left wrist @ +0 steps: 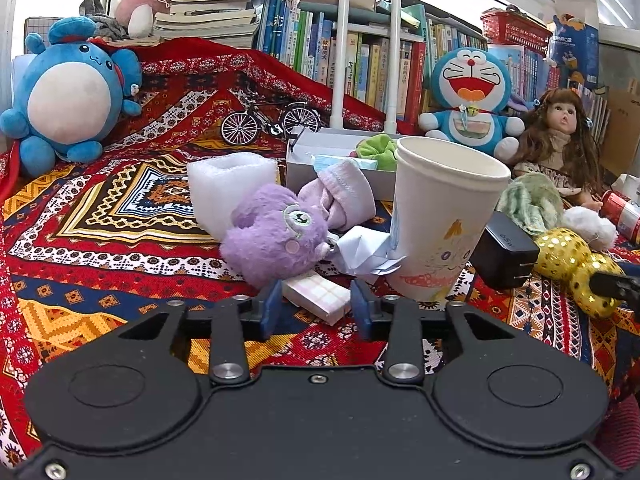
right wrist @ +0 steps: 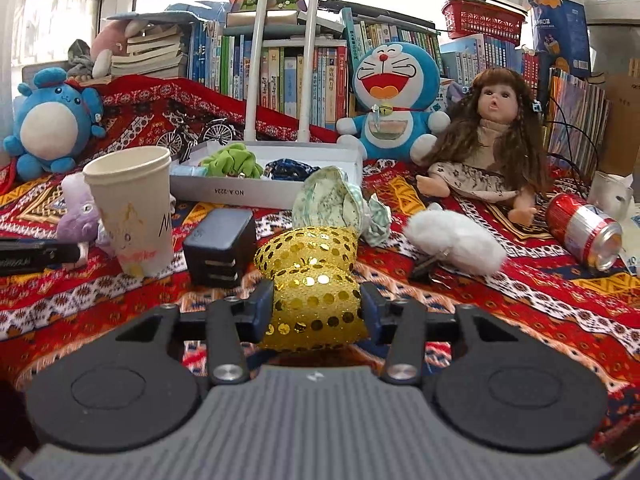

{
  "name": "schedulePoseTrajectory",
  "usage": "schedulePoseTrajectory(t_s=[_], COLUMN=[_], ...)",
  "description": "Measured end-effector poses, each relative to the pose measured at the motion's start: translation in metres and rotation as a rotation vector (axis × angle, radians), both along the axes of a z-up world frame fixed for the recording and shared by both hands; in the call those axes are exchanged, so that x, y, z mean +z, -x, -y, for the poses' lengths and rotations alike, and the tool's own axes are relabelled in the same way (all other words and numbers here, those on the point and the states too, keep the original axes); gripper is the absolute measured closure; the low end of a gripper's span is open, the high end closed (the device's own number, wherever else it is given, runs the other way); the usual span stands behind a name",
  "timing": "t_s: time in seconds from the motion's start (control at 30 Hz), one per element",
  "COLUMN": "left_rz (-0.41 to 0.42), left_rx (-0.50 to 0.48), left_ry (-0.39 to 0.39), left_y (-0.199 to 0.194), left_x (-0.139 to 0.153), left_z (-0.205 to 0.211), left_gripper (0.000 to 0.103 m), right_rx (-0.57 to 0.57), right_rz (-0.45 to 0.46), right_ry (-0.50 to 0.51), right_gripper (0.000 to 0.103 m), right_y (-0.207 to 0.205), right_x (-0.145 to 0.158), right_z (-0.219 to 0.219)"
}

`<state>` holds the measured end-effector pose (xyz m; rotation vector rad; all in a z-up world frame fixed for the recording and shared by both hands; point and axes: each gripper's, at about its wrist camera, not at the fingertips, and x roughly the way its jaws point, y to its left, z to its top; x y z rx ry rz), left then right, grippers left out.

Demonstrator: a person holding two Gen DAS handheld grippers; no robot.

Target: Organize soft objects

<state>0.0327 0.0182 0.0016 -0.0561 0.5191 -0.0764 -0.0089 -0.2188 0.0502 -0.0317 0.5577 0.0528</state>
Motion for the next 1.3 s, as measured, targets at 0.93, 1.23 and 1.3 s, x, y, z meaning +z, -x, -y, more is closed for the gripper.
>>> schedulePoseTrajectory(t_s=[0.93, 1.23, 1.3], left_rz=[0.035, -0.009, -0.007], left_rx=[-0.055, -0.04, -0.044], left_ry=[-0.044, -0.06, -0.063], left_y=[0.013, 0.0, 0.001], left_x=[0.0, -0.009, -0.01], left_z=[0.018, 0.031, 0.034], left_gripper=[0.053, 0.049, 0.064], right_rx=[-0.001, -0.01, -0.008], right_rz=[-0.009, -0.009, -0.008], right_ry=[-0.017, -0.032, -0.038], right_gripper=[0.029, 0.019, 0.017], right_y=[0.001, 0.0, 0.0], right_x=[-0.007, -0.01, -0.011], right_z=[-0.003, -0.004, -0.005])
